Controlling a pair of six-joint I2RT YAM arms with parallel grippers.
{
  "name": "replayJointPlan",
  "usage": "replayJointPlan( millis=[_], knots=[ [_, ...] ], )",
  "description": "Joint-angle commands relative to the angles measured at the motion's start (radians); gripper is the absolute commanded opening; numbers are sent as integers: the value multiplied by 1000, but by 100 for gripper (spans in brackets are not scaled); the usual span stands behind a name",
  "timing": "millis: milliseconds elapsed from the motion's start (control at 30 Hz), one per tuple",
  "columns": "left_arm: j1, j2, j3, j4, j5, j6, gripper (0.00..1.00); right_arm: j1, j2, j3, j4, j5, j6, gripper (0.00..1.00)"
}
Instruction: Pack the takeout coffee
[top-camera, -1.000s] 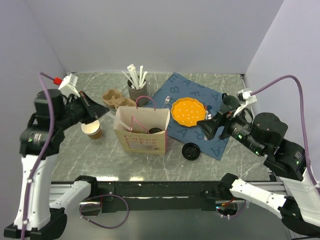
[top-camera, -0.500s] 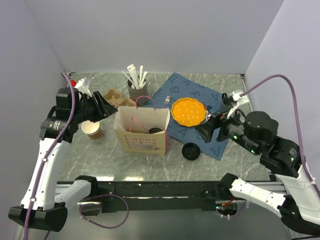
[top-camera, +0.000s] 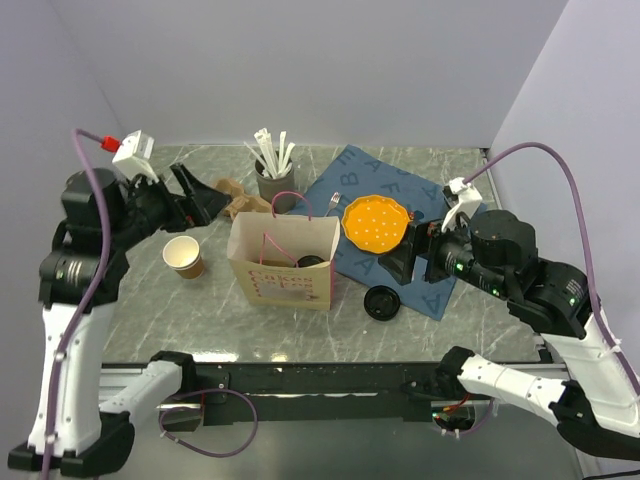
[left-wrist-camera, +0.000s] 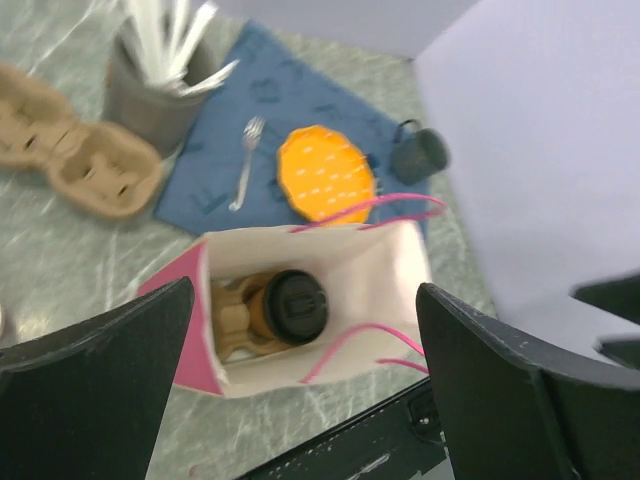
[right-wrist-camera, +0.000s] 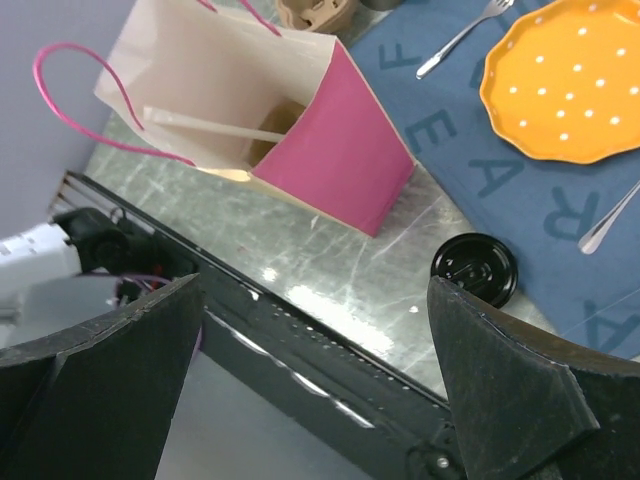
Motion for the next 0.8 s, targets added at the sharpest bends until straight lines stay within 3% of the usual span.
replayJointPlan(
  millis=[0, 133, 333, 767],
  knots=[
    [0, -133, -61, 165, 117, -35, 97, 1, 11, 53, -8, 5, 75, 100],
    [0, -257, -263, 280, 157, -98, 97, 2, 19, 54, 59, -58, 46, 100],
    [0, -380, -371, 282, 180, -121, 97, 1, 22, 38, 123, -82, 96, 100],
    [0, -423, -325, 190, 127, -66, 97, 1, 29, 25, 120, -38, 103, 100]
  ],
)
